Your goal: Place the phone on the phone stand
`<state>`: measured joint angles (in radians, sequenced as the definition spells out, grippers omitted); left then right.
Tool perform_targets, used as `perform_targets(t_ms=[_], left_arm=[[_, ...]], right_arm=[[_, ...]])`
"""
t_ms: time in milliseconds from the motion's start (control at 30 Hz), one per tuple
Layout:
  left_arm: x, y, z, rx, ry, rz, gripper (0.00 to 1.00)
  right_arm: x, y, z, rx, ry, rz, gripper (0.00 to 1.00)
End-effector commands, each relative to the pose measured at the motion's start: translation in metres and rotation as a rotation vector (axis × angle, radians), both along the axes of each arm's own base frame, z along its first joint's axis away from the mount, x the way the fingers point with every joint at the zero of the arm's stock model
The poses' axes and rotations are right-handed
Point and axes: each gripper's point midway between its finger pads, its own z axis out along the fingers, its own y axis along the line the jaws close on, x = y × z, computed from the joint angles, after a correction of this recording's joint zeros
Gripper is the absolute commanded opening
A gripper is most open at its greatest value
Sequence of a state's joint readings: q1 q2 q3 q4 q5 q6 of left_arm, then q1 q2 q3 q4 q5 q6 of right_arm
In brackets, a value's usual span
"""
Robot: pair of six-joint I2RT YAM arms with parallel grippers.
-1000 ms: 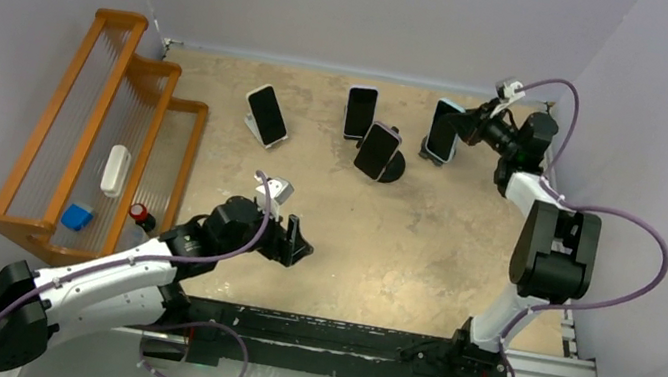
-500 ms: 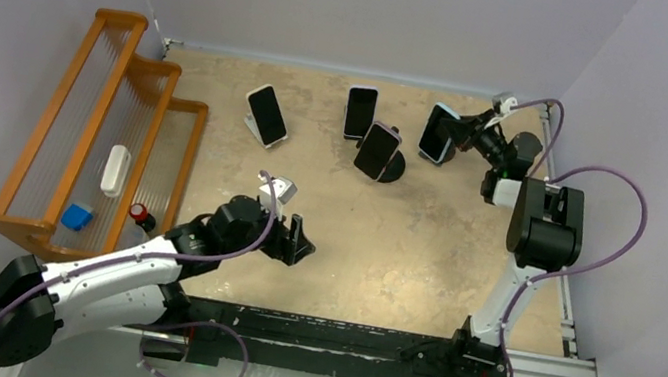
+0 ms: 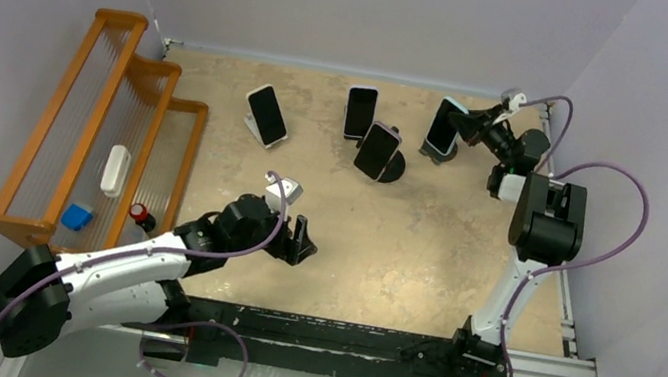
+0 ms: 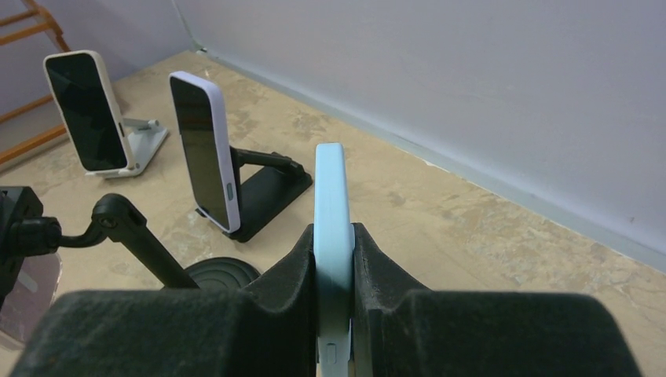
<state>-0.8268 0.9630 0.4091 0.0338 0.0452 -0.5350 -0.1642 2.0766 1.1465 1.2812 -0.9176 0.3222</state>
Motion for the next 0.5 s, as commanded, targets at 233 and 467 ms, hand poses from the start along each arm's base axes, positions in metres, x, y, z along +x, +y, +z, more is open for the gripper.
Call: perform_targets(t_ms=[233, 467], left_arm=[[0.011, -0.014, 0.028, -0.057, -0.066, -0.018, 0.73], [0.009, -0.012, 0.027, -0.06, -0.064, -0.018, 0.73]], right_arm=[[0.009, 0.0, 0.007, -0.023, -0.1, 0.034, 0.0], [0.003, -0.001, -0.002, -0.016, -0.087, 0.014, 0.0]])
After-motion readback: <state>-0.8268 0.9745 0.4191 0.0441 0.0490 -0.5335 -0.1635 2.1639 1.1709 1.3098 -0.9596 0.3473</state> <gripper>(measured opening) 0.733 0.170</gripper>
